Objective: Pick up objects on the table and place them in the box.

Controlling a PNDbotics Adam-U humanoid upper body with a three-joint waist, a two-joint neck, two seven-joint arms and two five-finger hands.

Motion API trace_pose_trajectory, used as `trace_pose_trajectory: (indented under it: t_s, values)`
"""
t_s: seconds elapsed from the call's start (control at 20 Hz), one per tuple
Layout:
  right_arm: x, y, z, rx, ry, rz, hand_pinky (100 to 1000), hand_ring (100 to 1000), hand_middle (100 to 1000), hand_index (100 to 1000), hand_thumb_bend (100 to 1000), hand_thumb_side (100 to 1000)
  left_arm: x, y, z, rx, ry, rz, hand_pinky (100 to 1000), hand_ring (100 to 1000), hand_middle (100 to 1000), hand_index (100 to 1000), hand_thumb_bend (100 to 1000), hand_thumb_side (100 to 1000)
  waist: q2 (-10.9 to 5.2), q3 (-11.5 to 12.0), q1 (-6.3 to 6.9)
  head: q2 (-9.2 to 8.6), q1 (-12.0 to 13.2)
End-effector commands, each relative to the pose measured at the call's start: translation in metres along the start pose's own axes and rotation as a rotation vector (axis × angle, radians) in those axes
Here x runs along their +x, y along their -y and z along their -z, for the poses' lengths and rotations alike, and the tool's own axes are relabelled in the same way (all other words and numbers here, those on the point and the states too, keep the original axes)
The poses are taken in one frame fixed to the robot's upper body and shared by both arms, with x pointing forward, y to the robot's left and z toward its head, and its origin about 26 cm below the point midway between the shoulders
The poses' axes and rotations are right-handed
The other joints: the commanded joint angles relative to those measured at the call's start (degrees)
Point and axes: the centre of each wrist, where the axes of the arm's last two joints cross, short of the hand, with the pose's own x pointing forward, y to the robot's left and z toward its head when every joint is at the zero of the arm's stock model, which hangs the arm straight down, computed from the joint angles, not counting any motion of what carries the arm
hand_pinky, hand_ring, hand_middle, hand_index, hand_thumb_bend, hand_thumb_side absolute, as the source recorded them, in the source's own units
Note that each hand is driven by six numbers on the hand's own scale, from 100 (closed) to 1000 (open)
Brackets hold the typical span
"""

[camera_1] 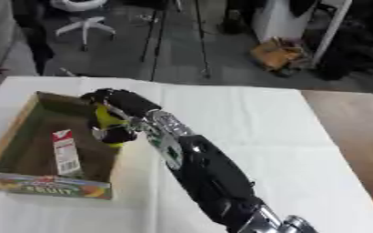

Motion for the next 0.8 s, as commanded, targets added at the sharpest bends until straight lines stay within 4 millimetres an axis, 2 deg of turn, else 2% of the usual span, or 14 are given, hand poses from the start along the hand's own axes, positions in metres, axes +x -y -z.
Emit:
trace_pose_trajectory:
  t_s: [0.05,0.35,0.5,0.55,0.6,0.8]
  values:
    - [-0.001,-0.001,-0.001,0.032,0.034,0.006,117,353,796,955,100,385,0.008,0.000,0.005,-0.003,0.037,0.002,625,829,679,776,412,978,-0.56,0.0,0.50,-0.63,-0.1]
    - [-0.001,0.002,0.001,0.015,0.048,0.022,100,340,789,951,100,351,0.008,0.000,0.005,-0.003,0.038,0.001,625,829,679,775,414,976,-0.84,0.1,0.42,-0.77,-0.2]
    - [0.001,0.011,0.004,-0.007,0.054,0.008,100,338,792,946,100,311,0.008,0.000,0.005,-0.005,0.036,0.001,624,829,679,775,415,976,-1.15,0.4,0.28,-0.86,-0.3]
    - [0.002,0.017,0.006,-0.018,0.053,-0.001,100,337,793,945,100,440,0.008,0.000,0.005,-0.006,0.036,0.001,624,829,679,775,415,976,-1.25,0.5,0.19,-0.91,-0.4]
    - [0.002,0.022,0.008,-0.033,0.051,-0.006,100,333,786,943,100,298,0.008,0.001,0.005,-0.006,0.035,0.001,624,829,679,775,416,975,-1.36,0.6,0.10,-0.92,-0.5]
    - [0.005,0.036,0.011,-0.112,0.028,-0.004,100,316,761,935,100,269,0.008,0.001,0.005,-0.008,0.036,-0.001,624,829,678,775,418,974,-1.59,0.9,-0.19,-1.07,-0.6]
